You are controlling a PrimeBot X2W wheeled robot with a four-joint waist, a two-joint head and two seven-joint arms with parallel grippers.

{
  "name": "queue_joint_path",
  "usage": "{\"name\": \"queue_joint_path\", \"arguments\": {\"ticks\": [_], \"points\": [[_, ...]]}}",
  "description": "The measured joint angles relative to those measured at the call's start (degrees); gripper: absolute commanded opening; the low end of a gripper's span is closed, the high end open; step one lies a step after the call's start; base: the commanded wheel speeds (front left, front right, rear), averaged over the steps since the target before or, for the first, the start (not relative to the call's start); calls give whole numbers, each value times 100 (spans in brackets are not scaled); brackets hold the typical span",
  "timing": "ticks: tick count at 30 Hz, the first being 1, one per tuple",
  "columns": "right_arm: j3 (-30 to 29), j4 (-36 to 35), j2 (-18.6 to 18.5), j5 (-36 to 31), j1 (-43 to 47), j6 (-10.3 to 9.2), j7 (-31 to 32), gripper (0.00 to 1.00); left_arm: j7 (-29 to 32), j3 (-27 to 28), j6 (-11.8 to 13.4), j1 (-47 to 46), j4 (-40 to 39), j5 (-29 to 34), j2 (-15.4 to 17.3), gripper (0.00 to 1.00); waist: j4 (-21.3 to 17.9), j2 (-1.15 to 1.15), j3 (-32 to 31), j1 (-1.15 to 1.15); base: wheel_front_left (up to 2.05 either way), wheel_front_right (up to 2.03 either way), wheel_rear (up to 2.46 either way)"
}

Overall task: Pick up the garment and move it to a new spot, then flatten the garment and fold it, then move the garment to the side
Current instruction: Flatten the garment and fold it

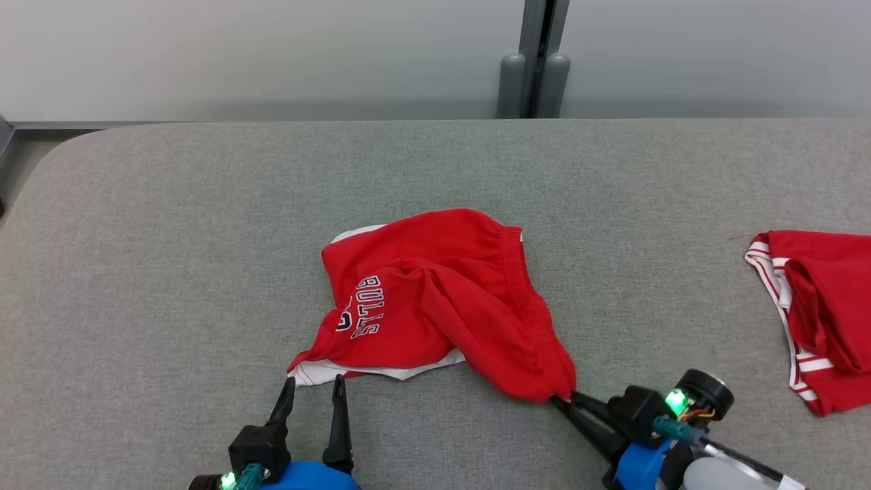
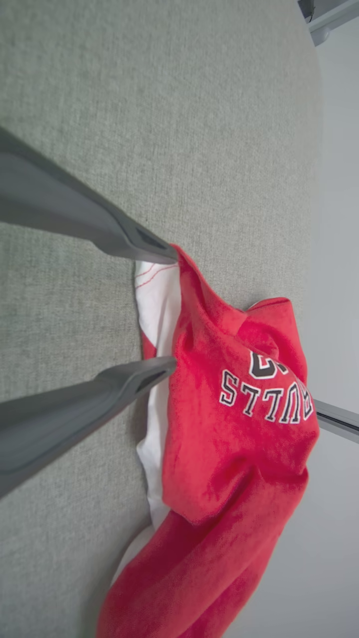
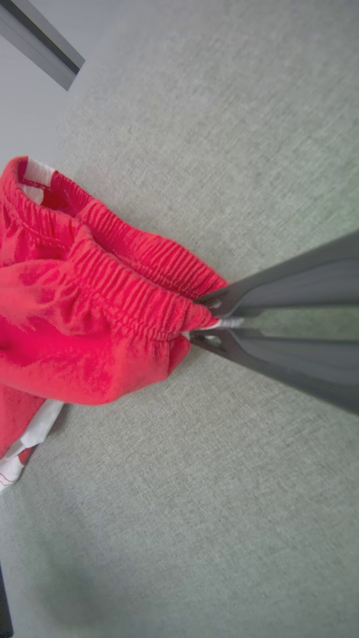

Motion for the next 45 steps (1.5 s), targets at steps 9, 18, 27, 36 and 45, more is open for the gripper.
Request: {"name": "queue_joint_path", "arguments": {"ticks": [9, 18, 27, 36, 45], "points": [[-765, -142, 121, 21, 171, 0, 0, 0, 0, 166, 24, 13, 205, -94, 0, 100, -130, 0, -38, 0, 0, 0, 0], [-1000, -193, 270, -109, 174, 0, 0, 0, 0, 605, -20, -187, 503, 60, -2, 100, -206, 0, 125, 0, 0, 0, 0], [-1007, -278, 255, -118, 162, 0, 0, 0, -8, 625, -99, -393, 789, 70, -1, 100, -269, 0, 296, 0, 0, 0, 0], [-1171, -335, 230, -75, 154, 0, 0, 0, -5, 586, -212, -498, 649, 105, -1, 0, -255, 0, 355, 0, 0, 0, 0], [-2080, -818, 434, 344, 156, 0, 0, 0, -7, 989, -477, -348, -818, 547, -3, 0, -64, 0, -69, 0, 0, 0, 0]]}}
